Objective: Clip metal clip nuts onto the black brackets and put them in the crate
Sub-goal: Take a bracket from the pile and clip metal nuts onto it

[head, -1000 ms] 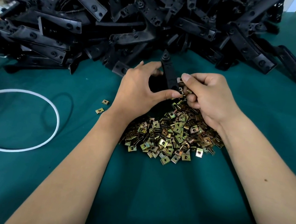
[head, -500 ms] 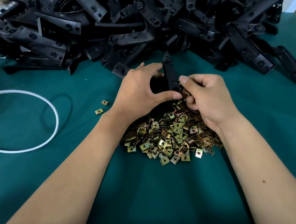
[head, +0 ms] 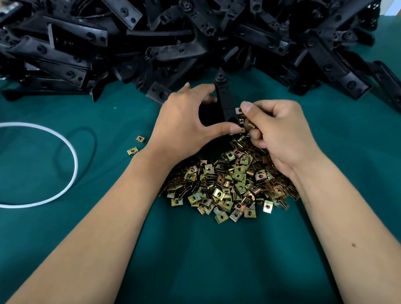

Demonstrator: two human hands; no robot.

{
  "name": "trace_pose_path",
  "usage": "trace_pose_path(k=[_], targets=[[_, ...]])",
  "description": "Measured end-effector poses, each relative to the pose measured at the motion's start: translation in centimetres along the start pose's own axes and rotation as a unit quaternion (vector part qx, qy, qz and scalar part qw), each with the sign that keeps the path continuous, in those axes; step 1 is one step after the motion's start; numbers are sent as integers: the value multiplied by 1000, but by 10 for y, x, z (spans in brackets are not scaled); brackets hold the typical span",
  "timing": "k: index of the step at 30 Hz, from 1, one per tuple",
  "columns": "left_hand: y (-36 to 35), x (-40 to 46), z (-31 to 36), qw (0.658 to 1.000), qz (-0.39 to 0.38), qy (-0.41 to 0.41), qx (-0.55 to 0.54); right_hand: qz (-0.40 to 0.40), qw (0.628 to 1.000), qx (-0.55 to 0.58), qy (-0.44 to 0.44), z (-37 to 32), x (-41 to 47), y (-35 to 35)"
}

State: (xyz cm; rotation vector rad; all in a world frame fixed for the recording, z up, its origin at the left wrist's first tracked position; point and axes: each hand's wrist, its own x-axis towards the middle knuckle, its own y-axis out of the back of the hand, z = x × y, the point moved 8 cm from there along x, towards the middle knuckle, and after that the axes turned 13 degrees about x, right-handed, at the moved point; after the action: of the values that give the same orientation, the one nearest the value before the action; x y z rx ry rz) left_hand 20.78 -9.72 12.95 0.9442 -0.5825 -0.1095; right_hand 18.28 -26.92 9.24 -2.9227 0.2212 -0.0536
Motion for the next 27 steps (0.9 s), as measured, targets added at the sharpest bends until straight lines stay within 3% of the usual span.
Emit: trace_pose_path(k=[15,27], targets=[[4,2,10,995,22,-74,67,-49,996,-72,-1,-8,-6,-11],[28,7,2,989,64,-75,111,-49,998,-23,-13,-12,-1,-32]])
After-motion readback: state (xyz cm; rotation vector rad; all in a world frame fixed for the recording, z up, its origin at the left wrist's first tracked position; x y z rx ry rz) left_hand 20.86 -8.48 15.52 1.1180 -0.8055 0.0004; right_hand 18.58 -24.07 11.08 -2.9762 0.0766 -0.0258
